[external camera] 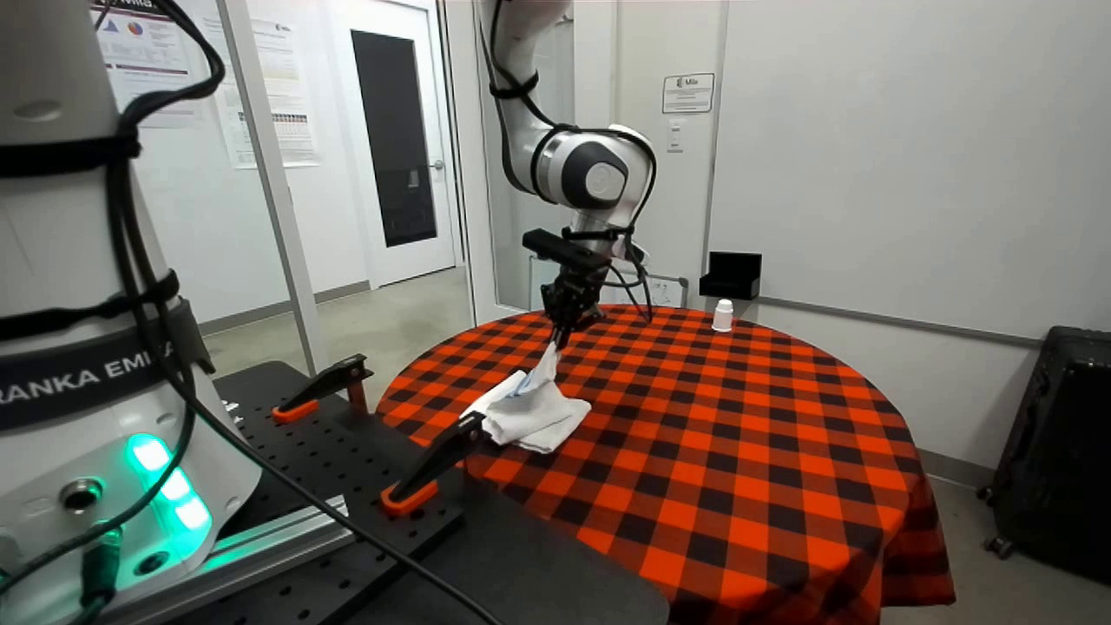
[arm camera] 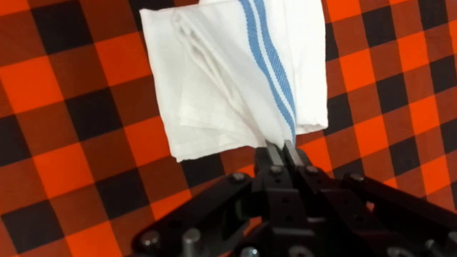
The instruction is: Unfold the cloth on the table once
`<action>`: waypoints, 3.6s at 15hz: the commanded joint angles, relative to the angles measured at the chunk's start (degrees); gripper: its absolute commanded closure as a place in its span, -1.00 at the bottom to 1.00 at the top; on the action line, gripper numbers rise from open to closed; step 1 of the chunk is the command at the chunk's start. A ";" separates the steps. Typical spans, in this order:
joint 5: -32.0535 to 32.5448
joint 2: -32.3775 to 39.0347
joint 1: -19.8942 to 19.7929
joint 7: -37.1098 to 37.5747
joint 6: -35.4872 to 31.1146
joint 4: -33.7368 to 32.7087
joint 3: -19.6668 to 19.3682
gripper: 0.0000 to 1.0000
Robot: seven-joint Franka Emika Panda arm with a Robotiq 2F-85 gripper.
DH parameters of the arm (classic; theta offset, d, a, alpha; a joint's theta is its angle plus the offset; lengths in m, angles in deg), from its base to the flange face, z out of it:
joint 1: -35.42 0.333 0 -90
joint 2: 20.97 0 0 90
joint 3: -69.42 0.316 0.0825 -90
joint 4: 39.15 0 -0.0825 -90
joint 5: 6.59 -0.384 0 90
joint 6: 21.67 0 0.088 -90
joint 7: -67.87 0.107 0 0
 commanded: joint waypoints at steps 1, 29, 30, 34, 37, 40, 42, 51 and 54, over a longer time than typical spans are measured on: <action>-1.13 -9.14 0.12 0.90 -0.55 6.17 0.28 0.98; 8.58 -61.12 -7.77 -0.64 13.36 -2.63 -24.61 0.98; 7.95 -60.57 -7.99 -0.08 13.94 -4.46 -25.35 0.98; 5.04 -58.14 -8.19 4.26 15.56 -9.46 -27.09 0.98; 3.88 -56.80 -8.11 6.83 16.31 -11.29 -27.07 0.98; 2.04 -55.99 -8.01 9.11 17.65 -12.48 -26.87 0.98; 0.93 -55.96 -8.10 11.03 18.63 -12.48 -26.59 0.98; 0.54 -56.19 -9.54 27.41 22.24 -11.57 -24.86 0.98; 0.83 -56.54 -10.03 35.08 25.84 -11.57 -24.12 0.98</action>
